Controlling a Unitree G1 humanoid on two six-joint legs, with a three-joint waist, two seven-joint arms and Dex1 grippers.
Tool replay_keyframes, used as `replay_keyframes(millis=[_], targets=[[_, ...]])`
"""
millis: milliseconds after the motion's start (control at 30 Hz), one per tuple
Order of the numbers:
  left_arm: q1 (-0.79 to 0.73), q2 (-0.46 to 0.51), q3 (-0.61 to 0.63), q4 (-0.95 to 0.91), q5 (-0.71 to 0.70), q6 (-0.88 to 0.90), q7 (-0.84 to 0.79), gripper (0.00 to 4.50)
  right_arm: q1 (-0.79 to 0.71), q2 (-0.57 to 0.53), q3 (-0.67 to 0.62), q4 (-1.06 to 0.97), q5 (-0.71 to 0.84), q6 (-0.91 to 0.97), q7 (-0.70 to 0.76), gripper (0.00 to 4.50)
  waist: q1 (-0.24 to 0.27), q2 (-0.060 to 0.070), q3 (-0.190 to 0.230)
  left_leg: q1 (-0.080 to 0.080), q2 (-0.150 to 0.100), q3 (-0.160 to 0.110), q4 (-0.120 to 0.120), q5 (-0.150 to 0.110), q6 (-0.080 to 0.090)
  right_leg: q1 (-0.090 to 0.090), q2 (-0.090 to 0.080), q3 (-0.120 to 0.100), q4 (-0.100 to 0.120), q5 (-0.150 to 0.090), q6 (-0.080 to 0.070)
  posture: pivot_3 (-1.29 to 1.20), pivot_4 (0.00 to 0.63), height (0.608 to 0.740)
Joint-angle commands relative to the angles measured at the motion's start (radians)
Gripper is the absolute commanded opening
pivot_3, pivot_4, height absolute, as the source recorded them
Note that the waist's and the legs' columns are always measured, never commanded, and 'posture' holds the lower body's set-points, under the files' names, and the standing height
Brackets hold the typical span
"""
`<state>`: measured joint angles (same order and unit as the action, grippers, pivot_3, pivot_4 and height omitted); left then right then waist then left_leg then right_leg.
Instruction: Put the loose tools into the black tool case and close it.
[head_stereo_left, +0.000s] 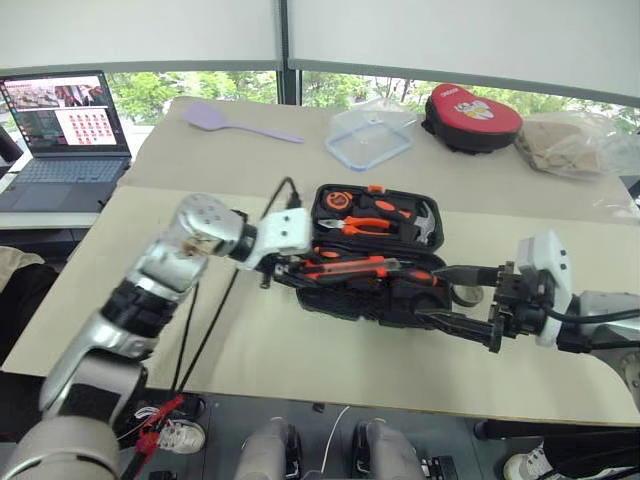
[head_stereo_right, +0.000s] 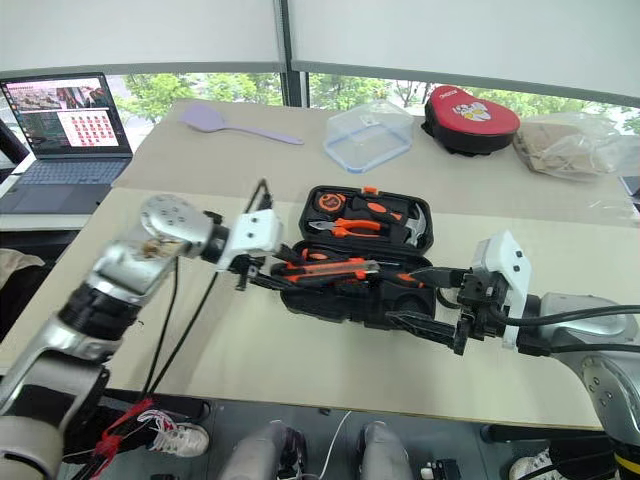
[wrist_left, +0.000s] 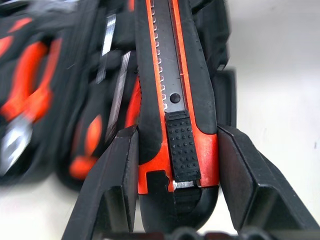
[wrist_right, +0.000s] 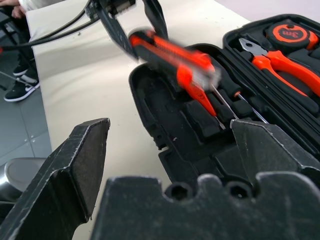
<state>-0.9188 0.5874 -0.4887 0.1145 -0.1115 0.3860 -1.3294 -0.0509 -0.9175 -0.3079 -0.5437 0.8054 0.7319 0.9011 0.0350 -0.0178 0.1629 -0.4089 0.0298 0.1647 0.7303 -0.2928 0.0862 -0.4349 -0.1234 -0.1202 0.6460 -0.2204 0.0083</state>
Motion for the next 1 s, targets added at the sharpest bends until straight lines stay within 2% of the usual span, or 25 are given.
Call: replay_keyframes(millis=[33, 467, 533, 567, 700, 733, 833, 900, 933, 967, 1000], targets=[[-0.042, -0.019, -0.039, 0.047, 0.048, -0.003, -0.044, 1.77, 0.026, 0.008, -0.059, -0.045, 0.006, -0.018, -0.024, 4.5, -0.004, 0.0, 0.0, 0.0, 0.0, 0.0, 0.0, 0.0, 0.0, 0.0, 0.0, 0.0, 0.0, 0.0, 0.0, 0.0, 0.15, 0.731], [-0.068, -0.093, -0.079, 0.16, 0.143, -0.074, -0.084, 1.77, 0.041, 0.03, -0.057, -0.062, 0.002, -0.025, -0.073, 4.5, -0.012, 0.0, 0.0, -0.001, 0.001, -0.001, 0.0, 0.0, 0.001, -0.001, -0.001, 0.0, 0.0, 0.0, 0.0, 0.0, 0.15, 0.731], [-0.07, -0.1, -0.064, 0.16, 0.134, -0.071, -0.093, 2.77, 0.036, 0.029, -0.053, -0.059, 0.002, -0.025, -0.076, 4.5, -0.013, 0.0, 0.0, -0.001, 0.001, -0.001, 0.0, 0.0, 0.001, -0.001, 0.0, 0.0, 0.0, 0.0, 0.0, 0.0, 0.15, 0.731], [-0.07, -0.102, -0.053, 0.147, 0.118, -0.05, -0.107, 2.91, 0.038, 0.029, -0.054, -0.059, 0.003, -0.026, -0.076, 4.5, -0.014, 0.0, 0.0, -0.001, 0.001, -0.001, 0.0, 0.0, 0.001, -0.001, 0.0, 0.0, 0.0, 0.0, 0.0, 0.0, 0.15, 0.731], [-0.08, -0.112, -0.01, 0.126, 0.081, 0.002, -0.115, 4.42, 0.041, 0.03, -0.05, -0.061, 0.004, -0.027, -0.077, 4.5, -0.016, 0.0, 0.0, -0.001, 0.001, -0.001, 0.0, 0.0, 0.001, -0.001, 0.0, 0.0, 0.0, 0.0, 0.0, 0.0, 0.15, 0.731], [-0.083, -0.115, -0.001, 0.129, 0.078, 0.005, -0.11, 4.47, 0.04, 0.03, -0.049, -0.061, 0.004, -0.028, -0.077, 4.5, -0.016, 0.0, 0.0, -0.001, 0.001, -0.001, 0.0, 0.0, 0.001, -0.001, 0.0, 0.0, 0.0, 0.0, 0.0, 0.0, 0.15, 0.731], [-0.082, -0.117, 0.015, 0.131, 0.066, 0.021, -0.114, 4.47, 0.036, 0.031, -0.043, -0.057, 0.002, -0.029, -0.077, 4.5, -0.017, 0.0, 0.0, -0.001, 0.001, -0.002, 0.0, 0.0, 0.001, -0.001, 0.0, 0.0, 0.0, 0.0, 0.0, 0.0, 0.15, 0.731], [-0.076, -0.121, 0.02, 0.131, 0.061, 0.023, -0.109, 3.89, 0.032, 0.032, -0.038, -0.052, -0.001, -0.031, -0.076, 4.5, -0.017, 0.0, 0.0, -0.001, 0.001, -0.002, 0.0, 0.0, 0.001, -0.001, 0.0, 0.0, 0.0, 0.0, 0.0, 0.0, 0.15, 0.731], [-0.072, -0.122, 0.018, 0.133, 0.064, 0.015, -0.107, 3.83, 0.029, 0.033, -0.035, -0.05, -0.003, -0.033, -0.076, 4.5, -0.017, 0.0, 0.0, -0.001, 0.001, -0.002, 0.0, 0.0, 0.001, -0.001, 0.0, 0.0, 0.0, 0.0, 0.0, 0.0, 0.15, 0.731], [-0.07, -0.122, 0.017, 0.133, 0.067, 0.009, -0.105, 3.35, 0.027, 0.033, -0.033, -0.048, -0.004, -0.033, -0.076, 4.5, -0.017, 0.0, 0.0, -0.001, 0.001, -0.002, 0.0, 0.0, 0.001, -0.001, 0.0, 0.001, 0.0, 0.0, 0.0, 0.0, 0.15, 0.731], [-0.066, -0.127, 0.014, 0.137, 0.069, 0.01, -0.102, 3.07, 0.023, 0.034, -0.029, -0.045, -0.006, -0.034, -0.076, 4.5, -0.017, 0.0, 0.0, -0.001, 0.001, -0.002, 0.0, 0.0, 0.001, -0.001, 0.0, 0.001, 0.0, 0.0, 0.0, 0.0, 0.15, 0.731]])
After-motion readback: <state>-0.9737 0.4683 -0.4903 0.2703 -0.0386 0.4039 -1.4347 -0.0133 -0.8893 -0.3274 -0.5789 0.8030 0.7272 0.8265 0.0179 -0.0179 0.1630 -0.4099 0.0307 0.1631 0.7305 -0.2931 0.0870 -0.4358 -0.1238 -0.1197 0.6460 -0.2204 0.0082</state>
